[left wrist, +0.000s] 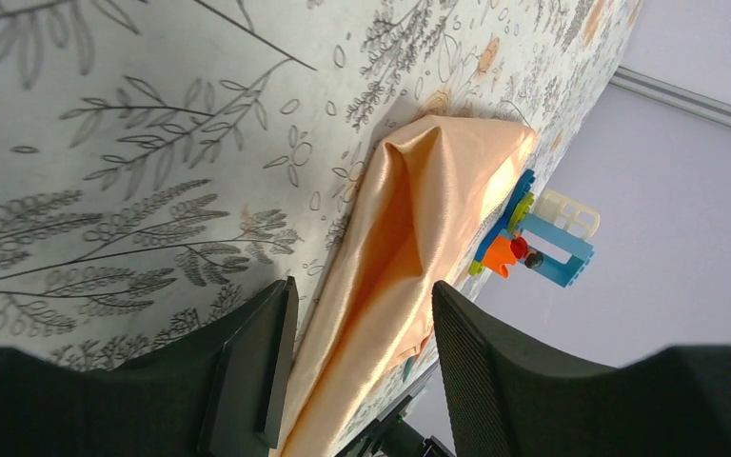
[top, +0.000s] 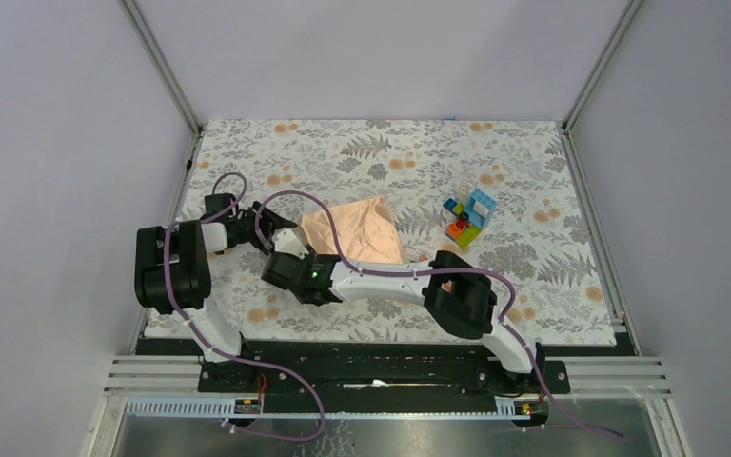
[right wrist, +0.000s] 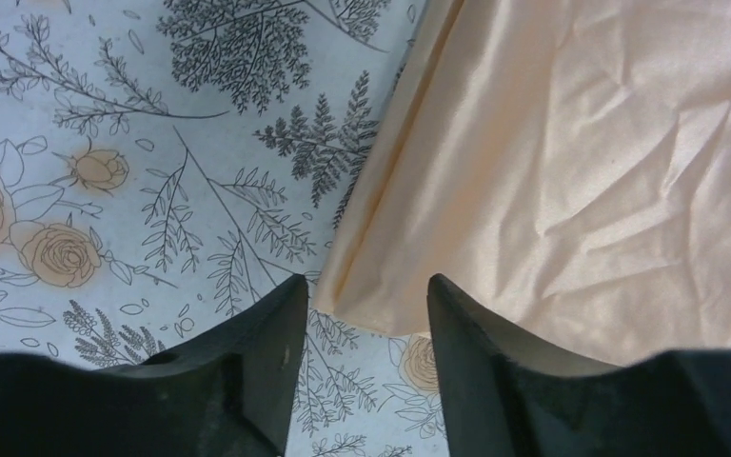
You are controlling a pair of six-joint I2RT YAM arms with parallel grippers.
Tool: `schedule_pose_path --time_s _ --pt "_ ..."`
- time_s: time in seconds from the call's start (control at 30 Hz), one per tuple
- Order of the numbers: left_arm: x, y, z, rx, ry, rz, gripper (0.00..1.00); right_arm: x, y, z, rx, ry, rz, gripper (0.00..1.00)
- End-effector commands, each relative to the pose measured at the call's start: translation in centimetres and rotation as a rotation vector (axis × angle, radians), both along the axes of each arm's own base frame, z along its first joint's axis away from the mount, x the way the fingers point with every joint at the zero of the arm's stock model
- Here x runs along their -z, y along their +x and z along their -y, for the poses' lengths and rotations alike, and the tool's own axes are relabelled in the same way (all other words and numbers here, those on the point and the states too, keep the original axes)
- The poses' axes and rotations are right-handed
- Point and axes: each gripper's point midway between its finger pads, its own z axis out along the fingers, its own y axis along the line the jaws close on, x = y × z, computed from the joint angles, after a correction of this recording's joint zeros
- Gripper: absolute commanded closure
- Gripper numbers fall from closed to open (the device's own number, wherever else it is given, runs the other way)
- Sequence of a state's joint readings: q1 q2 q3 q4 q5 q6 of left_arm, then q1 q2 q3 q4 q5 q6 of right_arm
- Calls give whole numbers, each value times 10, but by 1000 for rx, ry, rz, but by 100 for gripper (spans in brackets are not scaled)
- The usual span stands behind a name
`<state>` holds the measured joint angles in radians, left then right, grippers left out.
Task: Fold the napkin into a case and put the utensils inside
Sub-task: Smooth out the square-folded napkin at the center of the board.
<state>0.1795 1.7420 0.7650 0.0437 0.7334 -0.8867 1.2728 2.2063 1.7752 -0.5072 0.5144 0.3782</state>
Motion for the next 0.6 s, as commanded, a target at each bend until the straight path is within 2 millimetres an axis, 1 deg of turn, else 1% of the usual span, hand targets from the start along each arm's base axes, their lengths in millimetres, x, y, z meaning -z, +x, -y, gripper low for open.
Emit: schedule_pose_path --time_s 0.0,0.13,0.2,0.4,0.47,0.57 --pt "-12 0 -7 7 20 57 40 4 -1 -2 9 -26 18 47" --pt "-12 1 -9 5 21 57 40 8 -3 -1 7 -43 26 50" --pt "-11 0 -10 4 20 56 40 12 -3 -1 6 -57 27 55" --pt "-11 -1 -12 2 21 56 39 17 -1 0 4 -81 42 57" --pt "-11 -2 -13 0 20 57 39 16 0 0 6 -87 49 61" --pt "-10 -3 -13 1 20 54 39 9 3 0 9 -86 68 67"
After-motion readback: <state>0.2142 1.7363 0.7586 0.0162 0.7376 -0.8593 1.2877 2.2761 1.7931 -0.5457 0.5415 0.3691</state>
